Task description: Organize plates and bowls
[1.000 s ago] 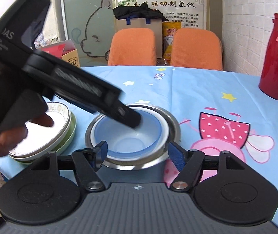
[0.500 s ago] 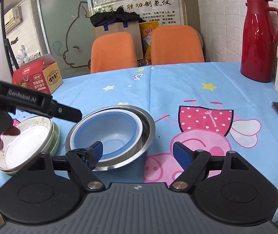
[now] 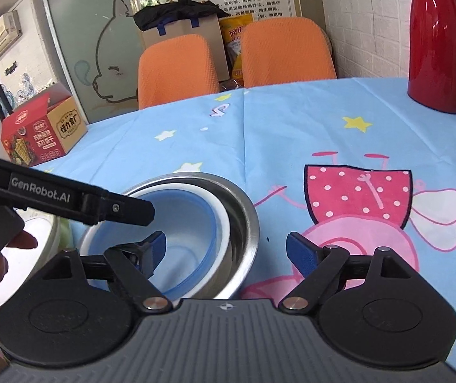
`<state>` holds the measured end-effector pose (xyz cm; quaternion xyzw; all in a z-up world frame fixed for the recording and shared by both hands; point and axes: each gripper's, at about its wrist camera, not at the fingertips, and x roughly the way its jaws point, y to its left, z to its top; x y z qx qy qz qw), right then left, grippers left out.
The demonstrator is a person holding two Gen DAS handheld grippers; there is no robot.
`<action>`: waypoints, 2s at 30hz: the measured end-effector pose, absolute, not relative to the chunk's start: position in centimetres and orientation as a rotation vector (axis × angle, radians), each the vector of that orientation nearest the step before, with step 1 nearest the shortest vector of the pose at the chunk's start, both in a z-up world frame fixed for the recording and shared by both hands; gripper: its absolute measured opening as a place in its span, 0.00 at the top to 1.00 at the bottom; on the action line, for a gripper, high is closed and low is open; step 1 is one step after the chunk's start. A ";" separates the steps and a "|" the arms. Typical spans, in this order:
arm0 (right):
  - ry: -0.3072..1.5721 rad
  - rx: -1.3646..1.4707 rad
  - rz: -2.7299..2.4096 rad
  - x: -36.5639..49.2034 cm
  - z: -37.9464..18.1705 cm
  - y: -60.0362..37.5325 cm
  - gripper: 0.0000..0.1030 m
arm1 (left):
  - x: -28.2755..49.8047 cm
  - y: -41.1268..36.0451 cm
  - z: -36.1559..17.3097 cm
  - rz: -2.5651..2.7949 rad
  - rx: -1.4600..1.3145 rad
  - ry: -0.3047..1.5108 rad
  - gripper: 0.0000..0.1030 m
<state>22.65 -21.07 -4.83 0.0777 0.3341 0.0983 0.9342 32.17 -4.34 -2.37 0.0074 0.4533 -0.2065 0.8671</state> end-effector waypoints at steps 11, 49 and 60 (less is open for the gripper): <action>0.692 0.116 0.171 23.4 -6.2 -20.3 0.00 | 33.0 -5.6 -4.4 -0.422 0.076 0.983 0.10; 0.452 0.067 0.340 20.3 2.4 -12.2 0.33 | 25.8 4.7 7.2 -0.221 -0.052 0.749 0.55; 0.561 0.020 0.500 20.0 0.1 -4.7 0.27 | 23.3 12.3 2.1 -0.108 -0.156 0.840 0.58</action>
